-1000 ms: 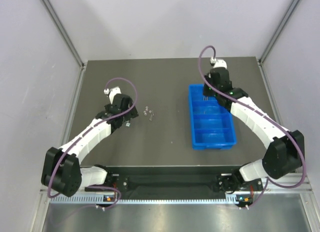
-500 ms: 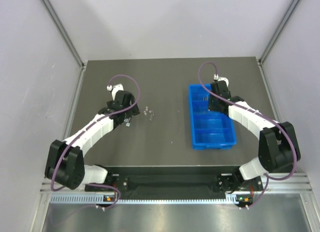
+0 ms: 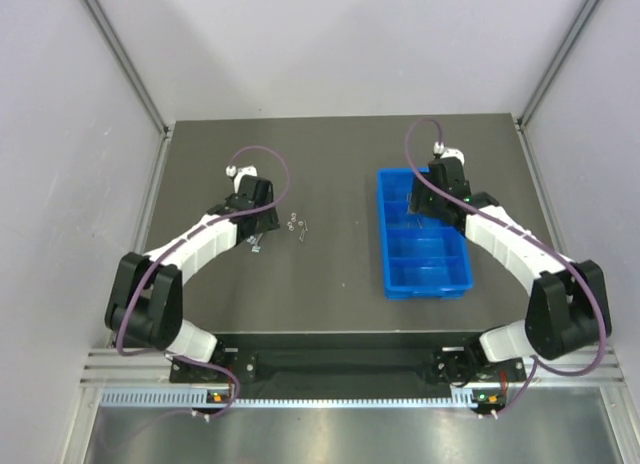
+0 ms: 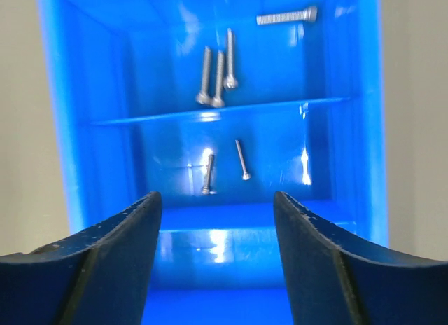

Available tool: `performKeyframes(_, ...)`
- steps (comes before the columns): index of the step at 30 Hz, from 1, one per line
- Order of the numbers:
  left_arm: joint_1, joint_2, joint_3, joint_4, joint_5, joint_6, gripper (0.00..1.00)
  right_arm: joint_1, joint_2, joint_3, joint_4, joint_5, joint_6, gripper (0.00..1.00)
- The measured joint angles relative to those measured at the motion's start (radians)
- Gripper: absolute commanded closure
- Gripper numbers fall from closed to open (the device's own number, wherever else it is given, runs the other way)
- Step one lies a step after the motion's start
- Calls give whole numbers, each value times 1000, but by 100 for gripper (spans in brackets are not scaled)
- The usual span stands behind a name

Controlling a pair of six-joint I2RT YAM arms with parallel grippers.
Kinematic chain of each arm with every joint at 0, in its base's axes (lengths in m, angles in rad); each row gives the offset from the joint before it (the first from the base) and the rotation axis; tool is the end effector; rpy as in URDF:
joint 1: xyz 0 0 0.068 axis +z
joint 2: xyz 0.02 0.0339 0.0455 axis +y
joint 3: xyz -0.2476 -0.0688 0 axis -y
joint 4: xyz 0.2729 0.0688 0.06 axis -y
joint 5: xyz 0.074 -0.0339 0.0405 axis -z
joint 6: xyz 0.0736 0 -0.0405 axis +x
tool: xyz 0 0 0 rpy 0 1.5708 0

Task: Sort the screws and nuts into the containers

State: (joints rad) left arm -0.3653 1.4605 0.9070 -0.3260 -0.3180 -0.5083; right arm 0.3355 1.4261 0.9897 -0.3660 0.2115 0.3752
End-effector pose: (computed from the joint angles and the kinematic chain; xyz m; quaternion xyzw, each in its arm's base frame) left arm 0.3334 -0.1029 0.1563 -0.1199 0.9228 -0.0065 0.3661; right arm 0.3435 0.1034 0.1926 0.0579 0.9210 0.0379 0.3835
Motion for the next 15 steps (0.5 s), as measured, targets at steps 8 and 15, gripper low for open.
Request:
performKeyframes(8,22,124,35,5,11,15,43,0,-99,0,-1,3,-2,33)
performKeyframes(15,24,183,35,12,19,21,50,0,-97,-2,-12,3,-8,33)
